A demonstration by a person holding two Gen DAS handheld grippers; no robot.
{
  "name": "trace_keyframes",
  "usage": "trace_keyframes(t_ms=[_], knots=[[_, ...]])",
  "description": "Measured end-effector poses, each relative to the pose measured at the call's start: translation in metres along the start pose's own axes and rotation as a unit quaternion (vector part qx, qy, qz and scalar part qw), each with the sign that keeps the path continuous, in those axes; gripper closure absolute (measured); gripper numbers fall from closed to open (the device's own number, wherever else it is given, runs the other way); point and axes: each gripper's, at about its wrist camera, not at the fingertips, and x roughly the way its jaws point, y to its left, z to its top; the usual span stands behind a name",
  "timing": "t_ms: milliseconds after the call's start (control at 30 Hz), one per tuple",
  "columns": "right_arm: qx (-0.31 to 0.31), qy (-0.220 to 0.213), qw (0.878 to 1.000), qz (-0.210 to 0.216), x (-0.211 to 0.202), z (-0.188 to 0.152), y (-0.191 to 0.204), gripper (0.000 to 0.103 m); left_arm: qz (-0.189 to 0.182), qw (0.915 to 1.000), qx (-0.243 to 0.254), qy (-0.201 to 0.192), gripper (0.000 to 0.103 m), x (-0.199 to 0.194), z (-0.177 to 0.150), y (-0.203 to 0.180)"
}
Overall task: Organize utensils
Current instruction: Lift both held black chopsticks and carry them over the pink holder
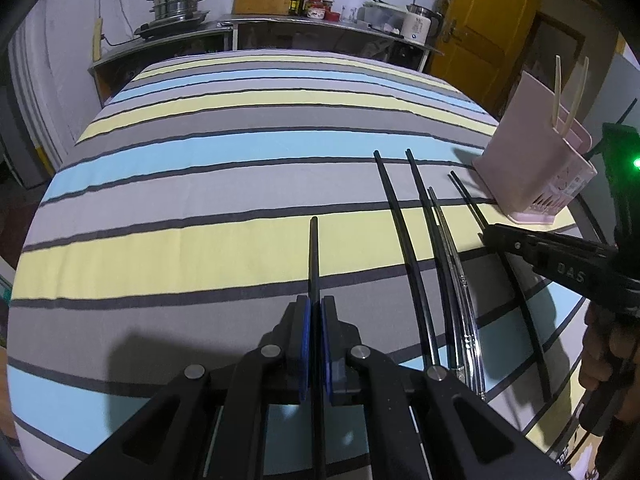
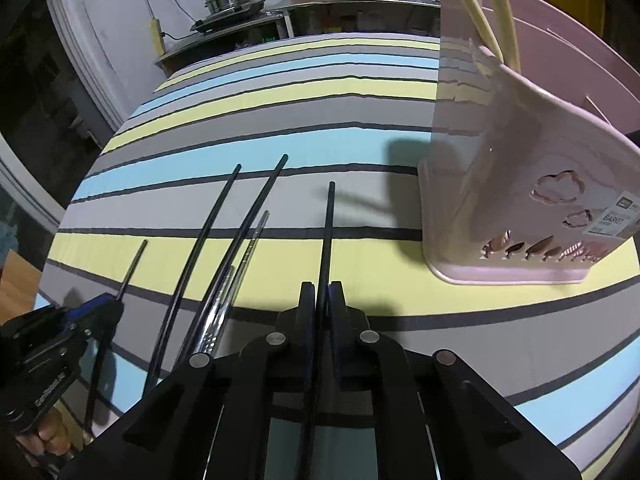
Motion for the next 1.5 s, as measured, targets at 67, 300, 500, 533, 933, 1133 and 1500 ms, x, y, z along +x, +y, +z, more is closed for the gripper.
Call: trace_keyframes(t_ms=[67,300,500,533,933,1133,1500], knots=[[0.000,-0.005,1.000,0.008,-0.005,-0.002,0.000,0.097,-0.010,0.9999,-0.004,0.005,0.098,0.001,0.002,0.000],[-0.008,-0.037,0.999,0.028,-0.040,-0.007,0.004,0.097,-0.031,0.9993,-0.015,-0.015,0.098,-0.020,0.011,-0.001],[-0.004,-0.077,0.996,0.041,-0.078,-0.007,0.002,0.097,-0.046,0.9970,-0.010,-0.061,0.098,-0.062,0.030,-0.005],[-0.004,-0.086,0.995,0.043,-0.086,-0.006,0.003,0.097,-0.050,0.9963,-0.009,-0.070,0.098,-0.069,0.034,-0.006],[-0.002,-0.174,0.983,0.054,-0.162,0.005,0.002,0.097,-0.084,0.9856,0.016,-0.146,0.098,-0.144,0.064,-0.024],[0.002,-0.191,0.980,0.055,-0.176,0.005,-0.002,0.097,-0.094,0.9825,0.027,-0.159,0.098,-0.157,0.072,-0.036],[0.010,-0.198,0.979,0.049,-0.191,-0.006,-0.016,0.097,-0.132,0.9792,0.051,-0.146,0.098,-0.154,0.085,-0.074]])
